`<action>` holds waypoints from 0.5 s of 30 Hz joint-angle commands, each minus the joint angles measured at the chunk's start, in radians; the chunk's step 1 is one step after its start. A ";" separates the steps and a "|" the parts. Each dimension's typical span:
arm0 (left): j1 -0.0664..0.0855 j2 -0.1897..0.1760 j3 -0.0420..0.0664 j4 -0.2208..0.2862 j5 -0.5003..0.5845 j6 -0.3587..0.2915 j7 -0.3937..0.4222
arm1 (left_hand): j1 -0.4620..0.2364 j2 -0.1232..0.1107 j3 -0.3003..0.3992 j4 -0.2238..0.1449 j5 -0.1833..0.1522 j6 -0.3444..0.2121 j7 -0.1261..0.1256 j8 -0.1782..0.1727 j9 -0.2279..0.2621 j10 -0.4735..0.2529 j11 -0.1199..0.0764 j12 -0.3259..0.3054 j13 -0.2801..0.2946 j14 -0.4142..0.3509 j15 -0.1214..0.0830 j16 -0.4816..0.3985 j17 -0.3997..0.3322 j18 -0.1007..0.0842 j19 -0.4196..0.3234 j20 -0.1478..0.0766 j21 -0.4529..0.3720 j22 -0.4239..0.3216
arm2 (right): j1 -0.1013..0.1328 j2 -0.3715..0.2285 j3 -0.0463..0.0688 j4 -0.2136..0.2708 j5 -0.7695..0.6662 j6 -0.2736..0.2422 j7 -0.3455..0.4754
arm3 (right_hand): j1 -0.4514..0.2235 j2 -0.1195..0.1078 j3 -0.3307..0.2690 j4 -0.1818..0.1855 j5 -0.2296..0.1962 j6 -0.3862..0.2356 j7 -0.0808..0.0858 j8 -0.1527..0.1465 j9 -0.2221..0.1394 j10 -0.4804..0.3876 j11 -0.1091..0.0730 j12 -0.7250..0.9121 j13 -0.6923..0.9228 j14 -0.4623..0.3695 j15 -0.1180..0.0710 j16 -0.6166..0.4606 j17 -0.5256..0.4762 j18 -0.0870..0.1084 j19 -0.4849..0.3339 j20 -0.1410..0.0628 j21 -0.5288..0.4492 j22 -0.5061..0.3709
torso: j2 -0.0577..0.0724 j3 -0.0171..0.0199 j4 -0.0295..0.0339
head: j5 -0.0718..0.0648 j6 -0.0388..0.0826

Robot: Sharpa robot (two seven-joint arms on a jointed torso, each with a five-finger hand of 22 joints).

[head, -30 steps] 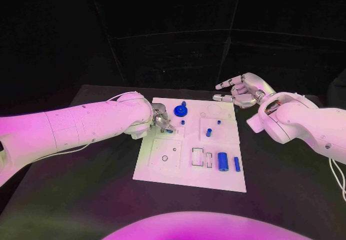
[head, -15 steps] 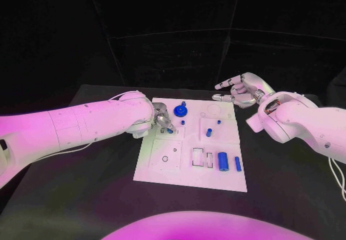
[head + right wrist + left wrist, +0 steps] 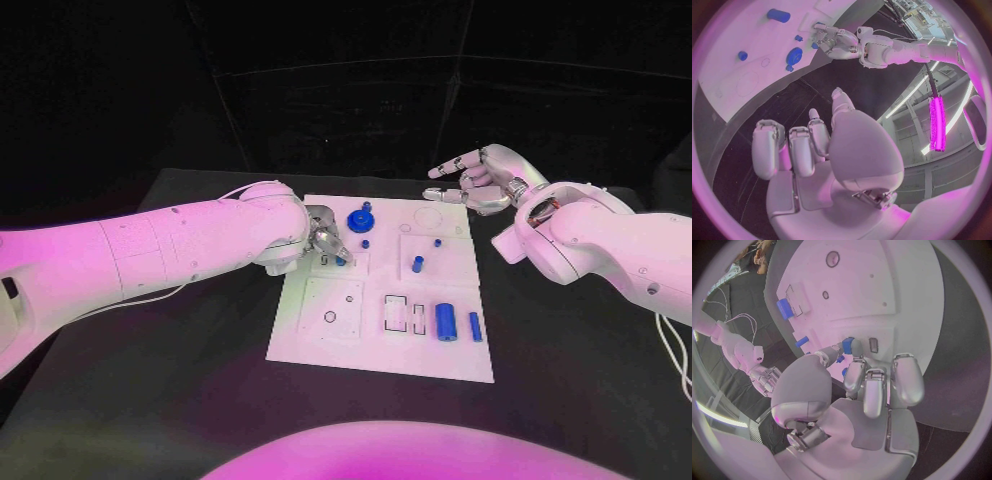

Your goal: Assemble the parts on the task board

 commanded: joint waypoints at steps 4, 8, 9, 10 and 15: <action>-0.001 0.004 0.000 0.001 -0.002 0.020 -0.005 | -0.029 0.011 -0.011 0.020 0.000 0.014 -0.001 -0.005 -0.003 0.014 -0.001 0.014 0.013 0.106 -0.005 0.006 0.263 -0.008 0.012 0.001 0.011 0.010 | 0.002 0.002 0.001 0.000 0.002 0.009 0.003 | -0.008 0.004 -0.006 0.001 0.005 0.006 0.001 0.003 0.001 -0.010 0.001 -0.006 -0.001 0.075 -0.005 -0.004 0.139 0.004 -0.007 0.002 -0.005 -0.003 | 0.000 -0.0005 0.0003 | 0.000 -0.001; -0.001 0.005 0.000 -0.001 -0.002 0.017 -0.005 | -0.030 0.012 -0.011 0.021 0.000 0.015 -0.001 -0.005 -0.003 0.018 -0.001 0.019 0.022 0.106 -0.005 0.006 0.263 -0.009 0.014 0.001 0.014 0.013 | 0.002 0.002 0.001 -0.001 0.002 0.009 0.003 | -0.008 0.004 -0.006 0.001 0.005 0.006 0.001 0.003 0.001 -0.010 0.001 -0.006 -0.001 0.075 -0.005 -0.004 0.139 0.004 -0.007 0.002 -0.005 -0.003 | 0.000 -0.0006 -0.0002 | 0.000 -0.001; -0.001 0.006 0.000 -0.002 -0.002 0.017 -0.006 | -0.030 0.012 -0.011 0.021 0.000 0.015 -0.001 -0.005 -0.003 0.018 -0.001 0.019 0.022 0.106 -0.005 0.006 0.263 -0.009 0.014 0.001 0.014 0.013 | 0.002 0.003 0.001 -0.001 0.002 0.009 0.003 | -0.008 0.004 -0.006 0.001 0.005 0.006 0.001 0.003 0.001 -0.010 0.001 -0.006 -0.001 0.075 -0.005 -0.004 0.139 0.004 -0.007 0.002 -0.005 -0.003 | 0.000 -0.0004 -0.0002 | 0.000 0.000; -0.001 0.006 0.000 -0.003 -0.002 0.016 -0.006 | -0.033 0.012 -0.012 0.023 0.000 0.017 -0.002 -0.005 -0.003 0.018 -0.002 0.019 0.021 0.106 -0.006 0.006 0.263 -0.009 0.014 0.000 0.014 0.013 | 0.002 0.003 0.001 -0.001 0.002 0.009 0.003 | -0.008 0.004 -0.006 0.001 0.006 0.006 0.001 0.003 0.001 -0.010 0.001 -0.006 -0.002 0.074 -0.005 -0.004 0.138 0.004 -0.008 0.002 -0.005 -0.004 | 0.000 -0.0005 -0.0002 | 0.000 0.000; -0.001 0.009 0.000 -0.011 -0.002 0.016 -0.007 | -0.063 0.004 -0.035 0.042 -0.004 0.024 -0.001 -0.005 -0.003 0.020 -0.001 0.021 0.025 0.106 -0.006 0.006 0.263 -0.009 0.016 0.000 0.015 0.016 | 0.002 0.004 0.000 -0.002 0.002 0.008 0.004 | -0.011 0.004 -0.009 0.002 0.007 0.005 0.001 0.003 0.001 -0.011 0.001 -0.008 -0.003 0.074 -0.006 -0.005 0.137 0.004 -0.009 0.002 -0.006 -0.006 | 0.000 -0.0002 0.0005 | -0.001 -0.001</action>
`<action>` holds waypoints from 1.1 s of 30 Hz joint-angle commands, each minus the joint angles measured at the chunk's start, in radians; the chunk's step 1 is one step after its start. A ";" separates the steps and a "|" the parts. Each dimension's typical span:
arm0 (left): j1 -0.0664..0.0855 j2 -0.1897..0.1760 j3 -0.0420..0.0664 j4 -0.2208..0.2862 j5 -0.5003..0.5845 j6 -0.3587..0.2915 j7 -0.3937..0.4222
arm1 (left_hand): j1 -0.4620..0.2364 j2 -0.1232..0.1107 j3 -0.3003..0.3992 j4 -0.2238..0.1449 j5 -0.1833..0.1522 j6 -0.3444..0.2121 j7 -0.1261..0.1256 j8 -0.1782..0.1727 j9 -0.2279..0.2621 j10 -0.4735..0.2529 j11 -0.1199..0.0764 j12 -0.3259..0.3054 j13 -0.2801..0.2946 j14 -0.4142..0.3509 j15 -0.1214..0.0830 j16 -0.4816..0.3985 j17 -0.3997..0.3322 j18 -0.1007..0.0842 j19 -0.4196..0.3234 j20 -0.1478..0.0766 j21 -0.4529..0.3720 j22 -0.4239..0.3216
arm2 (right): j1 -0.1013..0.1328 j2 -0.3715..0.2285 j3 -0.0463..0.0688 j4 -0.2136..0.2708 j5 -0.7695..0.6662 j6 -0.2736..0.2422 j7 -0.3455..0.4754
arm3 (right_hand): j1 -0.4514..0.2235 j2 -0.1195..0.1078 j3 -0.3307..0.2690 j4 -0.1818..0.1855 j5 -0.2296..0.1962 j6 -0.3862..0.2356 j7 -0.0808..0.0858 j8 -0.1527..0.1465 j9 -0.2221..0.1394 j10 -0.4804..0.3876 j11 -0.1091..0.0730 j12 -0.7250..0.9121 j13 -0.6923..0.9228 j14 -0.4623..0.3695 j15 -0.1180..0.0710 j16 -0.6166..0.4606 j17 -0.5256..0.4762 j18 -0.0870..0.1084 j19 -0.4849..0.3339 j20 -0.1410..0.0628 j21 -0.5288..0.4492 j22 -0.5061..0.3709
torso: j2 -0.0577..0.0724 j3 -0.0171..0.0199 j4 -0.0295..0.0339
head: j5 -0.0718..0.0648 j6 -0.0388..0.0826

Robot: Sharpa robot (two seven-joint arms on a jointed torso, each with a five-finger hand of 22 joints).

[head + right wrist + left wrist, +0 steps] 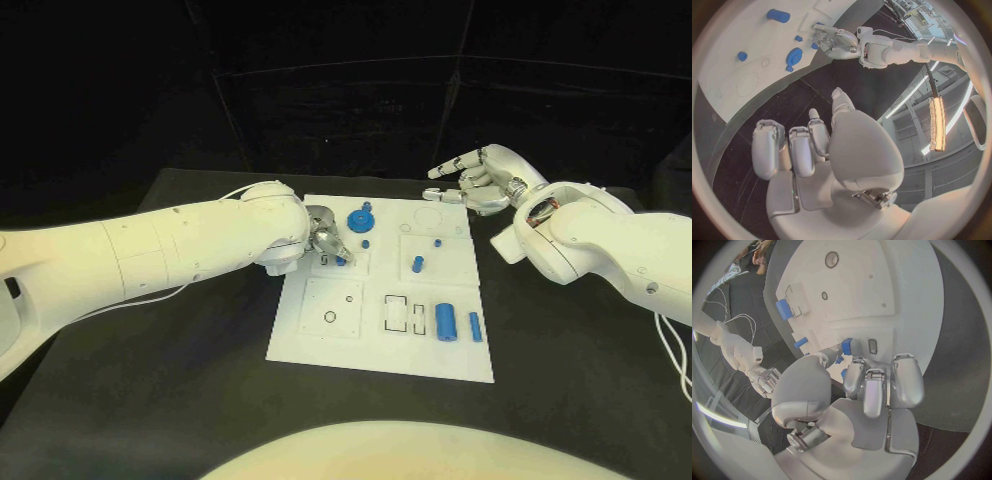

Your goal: Assemble the parts on the task board

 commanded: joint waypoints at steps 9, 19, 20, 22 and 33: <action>0.001 -0.006 0.001 -0.001 -0.001 0.002 -0.003 | -0.067 -0.036 -0.232 0.076 -0.014 0.019 -0.004 -0.007 -0.001 0.011 -0.002 0.008 0.011 0.106 -0.007 0.006 0.263 -0.010 0.012 -0.005 0.006 0.011 | 0.002 0.002 0.000 -0.002 0.002 0.005 0.005 | -0.011 -0.001 -0.009 0.000 0.007 0.004 0.001 0.002 0.000 -0.011 -0.002 -0.008 -0.006 0.072 -0.006 -0.009 0.130 0.006 -0.009 -0.002 -0.010 -0.009 | -0.001 -0.0007 0.0008 | -0.001 0.001; 0.012 -0.039 0.034 0.031 -0.001 -0.026 0.000 | -0.041 -0.035 -0.412 0.143 -0.090 0.015 -0.003 -0.013 -0.001 0.002 -0.004 -0.006 -0.005 0.106 -0.012 0.006 0.263 -0.009 0.008 -0.007 -0.003 0.007 | 0.002 0.004 0.000 -0.009 0.002 0.005 0.007 | -0.013 -0.001 -0.011 0.001 0.007 0.003 0.002 0.002 0.000 -0.014 -0.002 -0.011 -0.009 0.071 -0.005 -0.012 0.126 0.007 -0.011 -0.002 -0.012 -0.013 | -0.001 -0.0004 -0.0001 | -0.001 0.004; 0.014 -0.043 0.045 0.035 0.001 -0.028 0.000 | -0.029 -0.030 -0.430 0.150 -0.090 0.009 -0.002 -0.014 0.000 -0.004 -0.003 -0.014 -0.015 0.106 -0.012 0.006 0.263 -0.008 0.006 -0.008 -0.007 0.003 | 0.002 0.004 0.000 -0.010 0.002 0.005 0.007 | -0.013 -0.001 -0.011 0.001 0.007 0.003 0.002 0.002 0.000 -0.014 -0.002 -0.011 -0.009 0.071 -0.005 -0.012 0.126 0.007 -0.011 -0.002 -0.012 -0.013 | 0.000 -0.0007 0.0002 | -0.001 0.005; 0.018 -0.051 0.067 0.041 0.010 -0.023 0.004 | -0.013 -0.024 -0.454 0.158 -0.089 0.002 0.000 -0.015 0.002 -0.016 -0.002 -0.030 -0.039 0.106 -0.012 0.006 0.263 -0.007 0.003 -0.008 -0.013 -0.003 | 0.002 0.005 0.000 -0.012 0.003 0.007 0.008 | -0.013 -0.001 -0.011 0.001 0.007 0.003 0.002 0.002 0.000 -0.014 -0.002 -0.011 -0.009 0.071 -0.005 -0.012 0.126 0.007 -0.011 -0.002 -0.012 -0.013 | 0.000 -0.0011 0.0005 | -0.002 0.006; 0.090 -0.031 0.110 -0.071 0.038 0.136 0.009 | 0.122 0.029 -0.523 0.152 -0.085 -0.099 0.049 -0.090 -0.047 -0.112 0.040 -0.136 -0.189 0.106 0.021 0.006 0.263 0.008 -0.034 0.020 -0.077 -0.070 | 0.002 0.011 0.000 -0.022 0.006 0.011 0.009 | -0.018 0.000 -0.015 0.003 0.007 0.003 0.002 0.001 0.000 -0.014 -0.002 -0.012 -0.009 0.071 -0.005 -0.013 0.125 0.007 -0.012 -0.002 -0.014 -0.015 | 0.000 0.0020 0.0005 | 0.003 0.019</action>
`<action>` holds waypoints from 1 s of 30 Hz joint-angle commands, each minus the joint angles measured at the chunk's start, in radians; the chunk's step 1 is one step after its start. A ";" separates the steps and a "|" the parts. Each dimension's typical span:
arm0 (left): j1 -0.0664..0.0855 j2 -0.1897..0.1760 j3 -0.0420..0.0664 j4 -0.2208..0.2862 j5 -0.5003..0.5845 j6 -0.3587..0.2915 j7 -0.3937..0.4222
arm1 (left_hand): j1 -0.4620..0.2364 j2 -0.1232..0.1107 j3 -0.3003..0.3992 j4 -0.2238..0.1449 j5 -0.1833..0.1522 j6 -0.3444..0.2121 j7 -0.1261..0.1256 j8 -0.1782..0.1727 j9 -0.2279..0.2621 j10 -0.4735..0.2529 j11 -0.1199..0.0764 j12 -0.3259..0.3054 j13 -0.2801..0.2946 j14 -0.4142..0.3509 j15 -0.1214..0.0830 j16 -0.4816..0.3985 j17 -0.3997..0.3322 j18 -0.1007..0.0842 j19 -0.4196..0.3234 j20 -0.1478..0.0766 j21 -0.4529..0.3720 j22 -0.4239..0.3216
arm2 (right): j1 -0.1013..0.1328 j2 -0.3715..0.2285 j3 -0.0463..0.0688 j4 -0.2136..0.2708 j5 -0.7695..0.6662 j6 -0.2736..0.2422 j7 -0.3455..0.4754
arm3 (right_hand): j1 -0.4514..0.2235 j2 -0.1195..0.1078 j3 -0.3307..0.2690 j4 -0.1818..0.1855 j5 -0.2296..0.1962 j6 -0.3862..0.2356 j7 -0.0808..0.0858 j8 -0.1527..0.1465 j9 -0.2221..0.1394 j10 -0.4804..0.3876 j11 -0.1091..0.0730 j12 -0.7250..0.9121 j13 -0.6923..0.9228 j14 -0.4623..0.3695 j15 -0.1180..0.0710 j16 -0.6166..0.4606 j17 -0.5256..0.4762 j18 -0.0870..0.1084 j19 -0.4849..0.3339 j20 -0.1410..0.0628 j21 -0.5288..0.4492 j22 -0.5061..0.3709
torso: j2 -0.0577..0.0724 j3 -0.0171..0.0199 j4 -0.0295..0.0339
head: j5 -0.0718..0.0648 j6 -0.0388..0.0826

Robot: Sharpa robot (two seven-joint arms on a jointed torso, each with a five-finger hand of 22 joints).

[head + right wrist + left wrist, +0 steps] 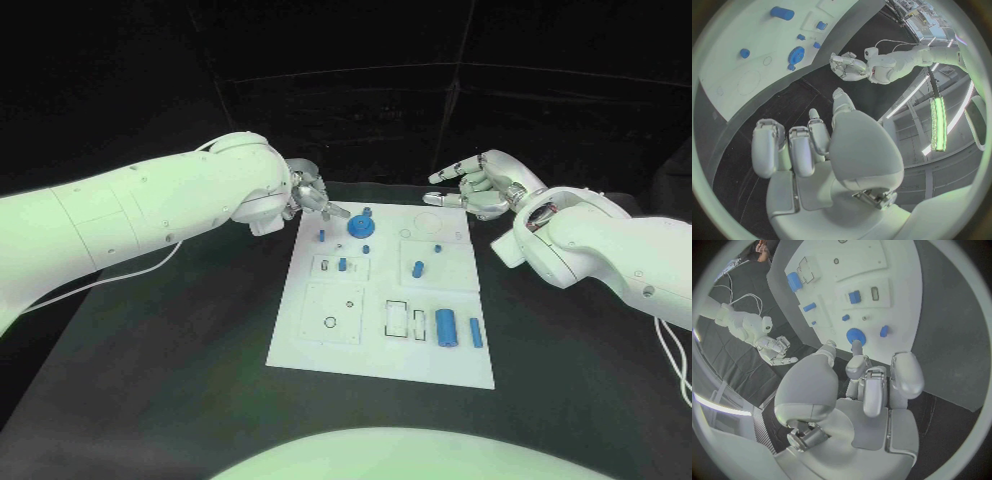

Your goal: Assemble the parts on the task board

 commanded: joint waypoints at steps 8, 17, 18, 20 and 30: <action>0.015 0.081 -0.011 -0.188 -0.014 0.163 0.009 | 0.023 0.020 -0.040 0.016 0.001 -0.012 0.010 -0.030 -0.034 -0.020 0.009 -0.011 -0.022 0.105 0.018 0.006 0.263 0.010 -0.009 0.014 -0.010 -0.006 | 0.002 0.013 0.000 -0.005 0.005 0.010 0.008 | -0.010 0.000 -0.007 0.001 0.003 0.003 0.002 0.001 0.000 -0.007 -0.002 -0.004 -0.001 0.071 -0.005 -0.006 0.125 0.007 -0.005 -0.002 -0.005 0.000 | 0.005 -0.0017 -0.0058 | 0.007 0.009; 0.000 0.137 -0.033 -0.300 -0.052 0.181 0.013 | 0.024 0.037 -0.077 0.036 0.000 0.017 0.002 -0.020 -0.042 -0.013 0.004 0.000 -0.015 0.105 0.014 0.006 0.263 0.009 -0.002 0.014 -0.003 0.006 | 0.002 0.015 0.001 -0.005 0.005 0.010 0.011 | -0.007 0.004 -0.007 -0.001 0.006 0.002 0.002 0.001 0.000 -0.007 -0.002 -0.004 -0.002 0.071 -0.006 -0.007 0.124 0.007 -0.005 -0.002 -0.006 -0.002 | 0.005 -0.0014 -0.0045 | 0.005 0.004; -0.002 0.140 -0.033 -0.305 -0.053 0.181 0.015 | 0.023 0.038 -0.080 0.037 0.000 0.019 0.002 -0.019 -0.042 -0.013 0.004 0.001 -0.014 0.105 0.014 0.006 0.263 0.009 -0.001 0.014 -0.002 0.007 | 0.002 0.015 0.001 -0.005 0.005 0.010 0.012 | -0.007 0.004 -0.007 -0.001 0.006 0.002 0.002 0.001 0.000 -0.007 -0.002 -0.004 -0.002 0.071 -0.006 -0.007 0.124 0.007 -0.005 -0.002 -0.006 -0.002 | 0.005 -0.0010 -0.0043 | 0.004 0.004; -0.005 0.149 -0.035 -0.319 -0.055 0.180 0.021 | 0.022 0.039 -0.087 0.039 0.000 0.024 0.000 -0.014 -0.041 -0.012 0.002 0.003 -0.013 0.105 0.013 0.006 0.263 0.009 -0.001 0.013 -0.002 0.008 | 0.002 0.015 0.001 -0.005 0.005 0.010 0.012 | -0.006 0.004 -0.006 -0.002 0.006 0.002 0.002 0.001 0.000 -0.008 -0.002 -0.005 -0.003 0.071 -0.006 -0.007 0.123 0.007 -0.006 -0.002 -0.006 -0.003 | 0.004 -0.0007 -0.0044 | 0.006 0.003; -0.017 0.178 -0.037 -0.364 -0.059 0.185 0.041 | 0.022 0.042 -0.096 0.040 0.000 0.028 -0.003 -0.009 -0.040 -0.012 0.000 0.003 -0.014 0.105 0.011 0.006 0.263 0.008 0.000 0.012 -0.001 0.009 | 0.002 0.019 0.001 -0.009 0.005 0.010 0.013 | -0.005 0.005 -0.006 -0.003 0.006 0.002 0.002 0.001 0.000 -0.008 -0.002 -0.005 -0.003 0.071 -0.006 -0.007 0.124 0.007 -0.006 -0.002 -0.006 -0.004 | 0.005 -0.0014 -0.0041 | 0.004 0.003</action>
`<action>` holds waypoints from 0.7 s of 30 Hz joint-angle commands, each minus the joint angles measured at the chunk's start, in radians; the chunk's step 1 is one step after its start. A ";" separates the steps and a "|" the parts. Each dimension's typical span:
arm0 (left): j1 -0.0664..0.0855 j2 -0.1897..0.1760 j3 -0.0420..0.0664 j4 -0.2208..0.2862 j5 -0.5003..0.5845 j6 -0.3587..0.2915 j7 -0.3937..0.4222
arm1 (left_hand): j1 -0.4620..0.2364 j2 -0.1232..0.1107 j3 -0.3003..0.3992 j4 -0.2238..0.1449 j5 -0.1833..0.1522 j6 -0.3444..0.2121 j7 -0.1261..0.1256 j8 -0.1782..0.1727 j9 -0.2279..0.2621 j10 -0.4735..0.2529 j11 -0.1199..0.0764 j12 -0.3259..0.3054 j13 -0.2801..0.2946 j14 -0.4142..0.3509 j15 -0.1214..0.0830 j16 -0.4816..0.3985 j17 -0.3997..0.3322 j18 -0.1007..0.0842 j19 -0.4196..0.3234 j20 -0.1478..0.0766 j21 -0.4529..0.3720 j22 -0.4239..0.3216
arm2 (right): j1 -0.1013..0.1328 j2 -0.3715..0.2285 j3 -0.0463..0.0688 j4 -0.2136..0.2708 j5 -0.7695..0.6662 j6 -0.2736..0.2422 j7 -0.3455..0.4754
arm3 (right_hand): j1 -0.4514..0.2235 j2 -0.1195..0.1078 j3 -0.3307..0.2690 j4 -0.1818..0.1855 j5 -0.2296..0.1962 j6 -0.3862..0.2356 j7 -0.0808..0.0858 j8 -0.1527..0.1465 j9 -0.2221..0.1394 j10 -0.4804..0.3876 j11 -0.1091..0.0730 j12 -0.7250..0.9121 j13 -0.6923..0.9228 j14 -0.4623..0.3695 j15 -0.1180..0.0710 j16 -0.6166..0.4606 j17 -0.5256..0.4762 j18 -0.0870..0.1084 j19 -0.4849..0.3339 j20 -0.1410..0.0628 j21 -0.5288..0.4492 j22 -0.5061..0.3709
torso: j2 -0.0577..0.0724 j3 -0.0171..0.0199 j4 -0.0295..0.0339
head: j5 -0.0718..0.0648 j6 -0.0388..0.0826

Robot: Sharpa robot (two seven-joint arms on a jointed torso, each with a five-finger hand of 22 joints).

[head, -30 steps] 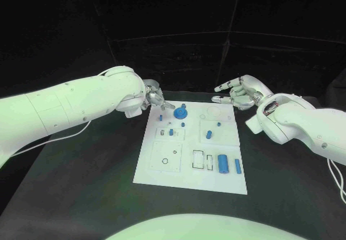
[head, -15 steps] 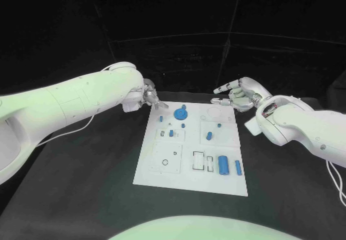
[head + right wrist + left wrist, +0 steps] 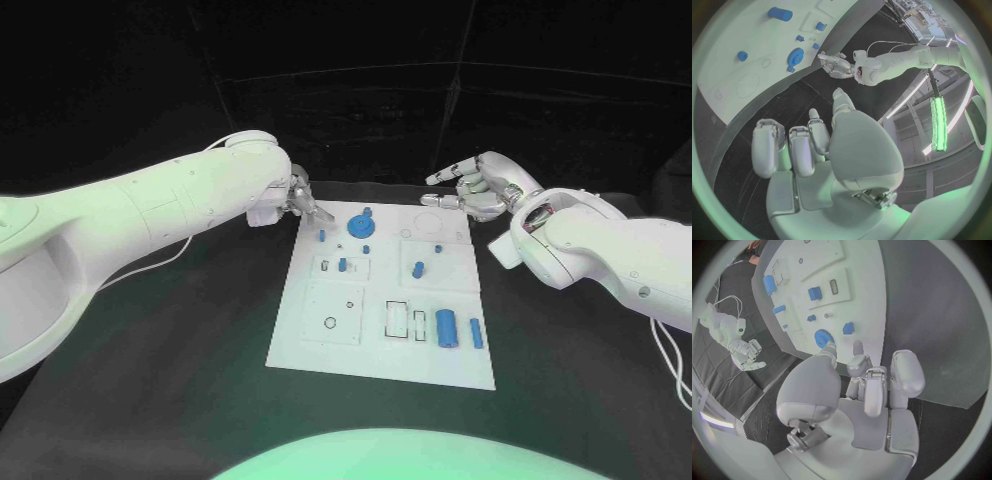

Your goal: Assemble the parts on the task board

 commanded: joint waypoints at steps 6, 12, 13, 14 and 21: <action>-0.004 0.018 0.000 -0.026 -0.015 0.028 0.027 | 0.007 0.016 -0.010 -0.002 0.000 0.000 0.002 0.005 -0.001 0.000 -0.007 0.003 -0.006 0.102 0.000 0.006 0.263 0.008 0.003 -0.001 0.001 -0.002 | 0.002 0.006 0.001 -0.002 0.003 0.006 0.011 | -0.005 0.005 -0.004 0.000 0.006 0.002 0.002 0.001 0.000 -0.008 -0.002 -0.005 0.000 0.071 -0.006 -0.003 0.124 0.007 -0.006 -0.002 -0.007 -0.002 | 0.000 0.0005 -0.0005 | 0.001 -0.002; -0.011 0.030 0.000 -0.037 -0.015 0.037 0.032 | 0.011 0.019 -0.013 -0.003 0.000 -0.003 0.003 0.003 -0.002 -0.001 -0.006 0.002 -0.008 0.102 0.000 0.006 0.263 0.009 0.003 -0.001 -0.001 -0.003 | 0.002 0.010 0.001 -0.005 0.003 0.007 0.012 | -0.005 0.005 -0.004 0.000 0.006 0.002 0.002 0.001 0.000 -0.008 -0.002 -0.005 0.000 0.071 -0.006 -0.003 0.124 0.007 -0.006 -0.002 -0.007 -0.002 | 0.000 -0.0003 0.0012 | -0.001 -0.005; -0.012 0.031 0.000 -0.038 -0.015 0.039 0.032 | 0.011 0.019 -0.013 -0.003 0.000 -0.003 0.003 0.003 -0.002 -0.001 -0.006 0.002 -0.008 0.102 0.000 0.006 0.263 0.009 0.003 -0.001 -0.001 -0.003 | 0.002 0.010 0.001 -0.005 0.003 0.007 0.012 | -0.005 0.005 -0.004 0.000 0.006 0.002 0.002 0.001 0.000 -0.008 -0.002 -0.005 0.000 0.071 -0.006 -0.003 0.124 0.007 -0.006 -0.002 -0.007 -0.002 | -0.001 0.0000 0.0014 | -0.001 -0.005; -0.013 0.033 0.000 -0.040 -0.015 0.041 0.032 | 0.012 0.020 -0.013 -0.003 0.000 -0.003 0.003 0.003 -0.002 -0.001 -0.006 0.002 -0.008 0.102 0.000 0.006 0.263 0.009 0.003 -0.001 -0.001 -0.003 | 0.002 0.011 0.001 -0.006 0.003 0.007 0.012 | -0.005 0.005 -0.004 0.000 0.007 0.002 0.002 0.001 0.000 -0.008 -0.002 -0.005 0.000 0.071 -0.006 -0.003 0.124 0.007 -0.006 -0.002 -0.007 -0.002 | -0.001 0.0000 0.0019 | -0.001 -0.006; -0.019 0.040 0.000 -0.051 -0.015 0.052 0.030 | 0.028 0.031 -0.015 -0.008 0.001 -0.005 0.003 0.002 -0.005 -0.003 -0.006 0.002 -0.010 0.102 0.001 0.006 0.263 0.009 0.002 -0.001 -0.002 -0.003 | 0.002 0.013 0.001 -0.008 0.003 0.008 0.012 | -0.005 0.006 -0.004 0.000 0.007 0.002 0.002 0.001 0.000 -0.007 -0.002 -0.004 0.000 0.071 -0.006 -0.003 0.124 0.007 -0.006 -0.002 -0.007 -0.002 | -0.002 0.0006 0.0011 | -0.001 -0.007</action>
